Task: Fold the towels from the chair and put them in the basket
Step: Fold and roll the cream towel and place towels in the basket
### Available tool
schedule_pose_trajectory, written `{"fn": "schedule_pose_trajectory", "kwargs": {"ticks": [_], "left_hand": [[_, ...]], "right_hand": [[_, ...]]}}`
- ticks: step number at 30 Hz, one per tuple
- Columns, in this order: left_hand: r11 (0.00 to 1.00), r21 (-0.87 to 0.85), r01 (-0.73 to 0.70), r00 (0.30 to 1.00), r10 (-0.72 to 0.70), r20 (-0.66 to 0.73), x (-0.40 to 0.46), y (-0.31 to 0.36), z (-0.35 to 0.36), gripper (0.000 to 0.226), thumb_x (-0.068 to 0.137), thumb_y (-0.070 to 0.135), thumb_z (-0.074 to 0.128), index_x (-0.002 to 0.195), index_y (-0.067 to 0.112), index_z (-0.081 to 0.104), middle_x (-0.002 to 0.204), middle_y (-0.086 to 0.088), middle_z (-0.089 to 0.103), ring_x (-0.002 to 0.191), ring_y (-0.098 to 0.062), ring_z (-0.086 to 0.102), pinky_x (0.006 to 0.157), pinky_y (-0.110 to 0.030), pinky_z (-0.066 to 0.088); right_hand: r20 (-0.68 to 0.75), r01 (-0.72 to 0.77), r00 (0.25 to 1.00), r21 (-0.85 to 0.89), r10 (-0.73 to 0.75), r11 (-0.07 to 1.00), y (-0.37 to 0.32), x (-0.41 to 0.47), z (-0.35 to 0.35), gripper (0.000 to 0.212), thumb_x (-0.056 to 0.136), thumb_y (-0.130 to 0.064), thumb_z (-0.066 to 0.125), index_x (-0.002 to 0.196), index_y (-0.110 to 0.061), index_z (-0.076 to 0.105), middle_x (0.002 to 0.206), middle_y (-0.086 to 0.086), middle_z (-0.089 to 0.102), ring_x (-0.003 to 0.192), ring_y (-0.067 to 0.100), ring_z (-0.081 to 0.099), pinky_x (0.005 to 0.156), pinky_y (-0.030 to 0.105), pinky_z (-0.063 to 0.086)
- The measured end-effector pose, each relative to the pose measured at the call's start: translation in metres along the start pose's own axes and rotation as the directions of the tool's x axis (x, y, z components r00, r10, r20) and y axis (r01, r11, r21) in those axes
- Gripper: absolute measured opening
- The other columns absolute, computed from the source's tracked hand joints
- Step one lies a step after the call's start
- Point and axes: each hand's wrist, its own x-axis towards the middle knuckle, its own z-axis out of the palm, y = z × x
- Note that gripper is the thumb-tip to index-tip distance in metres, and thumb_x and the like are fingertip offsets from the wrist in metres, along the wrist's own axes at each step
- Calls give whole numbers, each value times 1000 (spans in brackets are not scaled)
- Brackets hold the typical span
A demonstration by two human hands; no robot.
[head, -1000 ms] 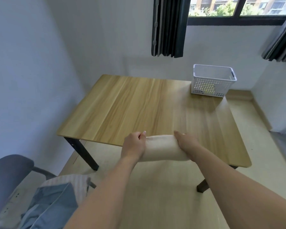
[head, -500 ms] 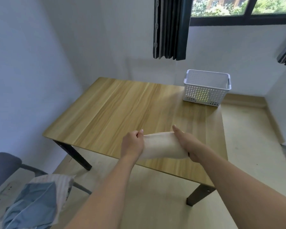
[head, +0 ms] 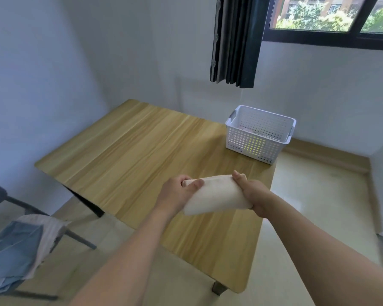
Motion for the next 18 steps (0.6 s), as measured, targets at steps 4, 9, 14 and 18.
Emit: {"fn": "schedule_pose_trajectory", "kwargs": {"ticks": [4,9,14,18], "left_hand": [[1000,-3,1,1000,-1,-3,23,24,27,26,84,45,64,92,20,68,78,11,64,68,-7,58,56,-24,40],[998,-70,5,993,3,119,58,53,74,23,87,38,64,95,16,67,81,4,66,66,-9,59,56,-22,45],[993,-116,16,989,1,146,88,90,126,26,77,43,59,96,26,65,90,5,69,74,-11,61,72,-36,53],[995,-90,35,996,-28,81,114,122,154,21,81,37,59,96,24,63,90,4,66,77,-13,59,71,-34,51]], "right_hand": [[10,44,999,-7,-44,999,-11,24,-34,68,82,-65,54,124,-11,57,117,2,60,107,24,57,98,41,47],[-2,49,999,-86,-50,995,-19,63,-94,64,82,-66,52,113,-11,63,112,7,63,103,26,59,93,40,48],[32,114,993,-137,-111,984,-49,122,-160,70,66,-75,60,98,-14,68,108,8,66,99,28,64,95,48,51],[97,149,986,-169,-135,974,-81,158,-191,80,57,-80,58,101,-14,67,108,7,67,99,26,64,94,44,51]]}}
